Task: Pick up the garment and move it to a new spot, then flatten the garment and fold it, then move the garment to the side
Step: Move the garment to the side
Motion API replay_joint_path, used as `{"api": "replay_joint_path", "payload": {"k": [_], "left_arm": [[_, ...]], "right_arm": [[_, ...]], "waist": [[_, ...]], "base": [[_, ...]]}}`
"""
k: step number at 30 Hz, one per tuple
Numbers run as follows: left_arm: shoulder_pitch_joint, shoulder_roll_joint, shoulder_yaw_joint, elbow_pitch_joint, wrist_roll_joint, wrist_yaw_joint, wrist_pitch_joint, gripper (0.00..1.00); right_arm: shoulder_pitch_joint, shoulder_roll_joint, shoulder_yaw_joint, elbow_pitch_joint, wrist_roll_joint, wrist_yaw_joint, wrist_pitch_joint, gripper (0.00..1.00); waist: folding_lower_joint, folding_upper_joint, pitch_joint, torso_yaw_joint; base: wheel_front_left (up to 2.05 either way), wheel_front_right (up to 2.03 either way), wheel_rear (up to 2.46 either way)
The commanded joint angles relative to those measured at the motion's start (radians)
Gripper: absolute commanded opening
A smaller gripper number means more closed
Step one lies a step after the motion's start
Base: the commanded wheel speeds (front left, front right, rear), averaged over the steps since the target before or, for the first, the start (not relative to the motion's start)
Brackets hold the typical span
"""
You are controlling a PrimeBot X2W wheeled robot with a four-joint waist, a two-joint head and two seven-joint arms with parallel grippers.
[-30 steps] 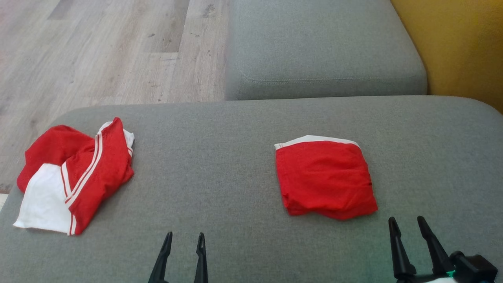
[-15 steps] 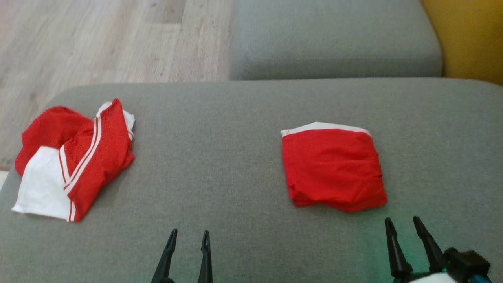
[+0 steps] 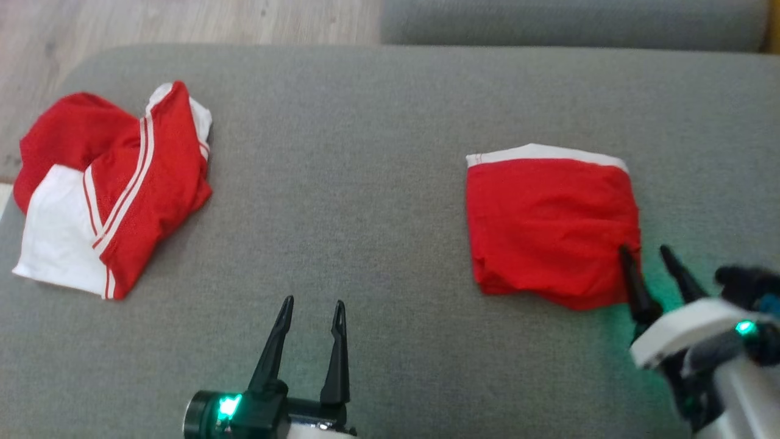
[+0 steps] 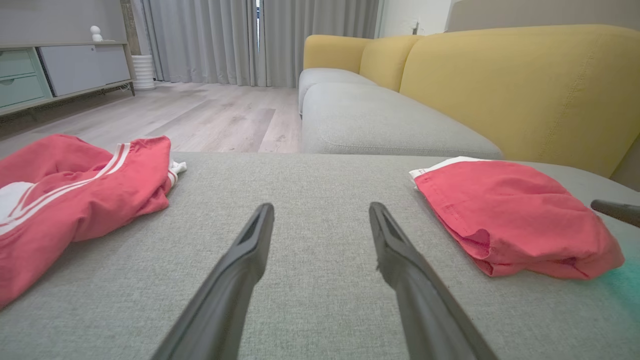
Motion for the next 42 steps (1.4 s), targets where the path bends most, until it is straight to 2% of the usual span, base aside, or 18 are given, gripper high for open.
{"api": "replay_joint_path", "payload": {"k": [1, 10, 11, 12, 14, 15, 21, 23, 24, 25, 34, 42], "left_arm": [[-0.041, -0.003, 0.016, -0.028, -0.005, 0.007, -0.005, 1.0], [-0.093, -0.003, -0.006, -0.026, 0.001, 0.019, -0.005, 1.0], [-0.095, -0.003, -0.007, -0.026, 0.001, 0.02, -0.005, 1.0], [-0.098, -0.003, -0.008, -0.026, 0.001, 0.021, -0.005, 1.0], [-0.102, -0.003, -0.009, -0.026, 0.001, 0.022, -0.005, 1.0], [-0.103, -0.003, -0.01, -0.026, 0.001, 0.023, -0.005, 1.0], [-0.113, -0.003, -0.009, -0.028, 0.0, 0.027, -0.005, 1.0], [-0.116, -0.003, -0.008, -0.03, 0.0, 0.027, -0.005, 1.0], [-0.121, -0.003, -0.008, -0.033, 0.001, 0.026, -0.005, 1.0], [-0.121, -0.003, -0.008, -0.033, 0.001, 0.026, -0.005, 1.0], [-0.18, -0.003, -0.007, -0.032, 0.019, 0.013, -0.005, 1.0], [-0.237, -0.003, 0.005, -0.029, 0.038, 0.004, -0.005, 1.0]], "right_arm": [[-0.061, -0.037, 0.003, -0.01, 0.039, -0.001, 0.036, 1.0], [-0.17, -0.102, 0.021, 0.069, 0.162, -0.001, 0.164, 1.0], [-0.175, -0.103, 0.033, 0.074, 0.176, -0.001, 0.174, 0.8], [-0.178, -0.103, 0.045, 0.079, 0.191, -0.001, 0.186, 0.54], [-0.183, -0.104, 0.068, 0.083, 0.22, -0.001, 0.201, 0.33], [-0.185, -0.106, 0.077, 0.085, 0.232, -0.001, 0.205, 0.0], [-0.205, -0.163, 0.085, 0.086, 0.22, -0.001, 0.159, 0.0], [-0.213, -0.201, 0.077, 0.086, 0.198, -0.001, 0.156, 0.0], [-0.224, -0.244, 0.062, 0.085, 0.188, -0.001, 0.16, 0.0], [-0.224, -0.244, 0.062, 0.085, 0.188, -0.001, 0.16, 0.0], [-0.291, -0.434, -0.022, 0.072, 0.149, -0.001, 0.191, 0.0], [-0.348, -0.521, -0.096, 0.095, 0.093, -0.001, 0.185, 0.0]], "waist": [[-0.0004, 0.0, 0.028, 0.011], [-0.0004, 0.0, 0.072, 0.021], [-0.0004, 0.0, 0.075, 0.021], [-0.0004, 0.0, 0.077, 0.02], [-0.0004, 0.0, 0.082, 0.019], [-0.0004, 0.0, 0.083, 0.017], [-0.0004, 0.0, 0.093, -0.01], [-0.0004, 0.0, 0.101, -0.028], [-0.0004, 0.0, 0.114, -0.048], [-0.0004, 0.0, 0.114, -0.048], [-0.0004, 0.0, 0.21, -0.131], [-0.0004, 0.0, 0.283, -0.166]], "base": [[0.0, 0.0, 0.0], [0.0, 0.0, 0.0], [0.0, 0.0, 0.0], [0.0, 0.0, 0.0], [0.0, 0.0, 0.0], [0.0, 0.0, 0.0], [0.0, 0.0, 0.0], [0.0, 0.0, 0.0], [0.0, 0.0, 0.0], [0.0, 0.0, 0.0], [0.0, 0.0, 0.0], [0.0, 0.0, 0.0]]}}
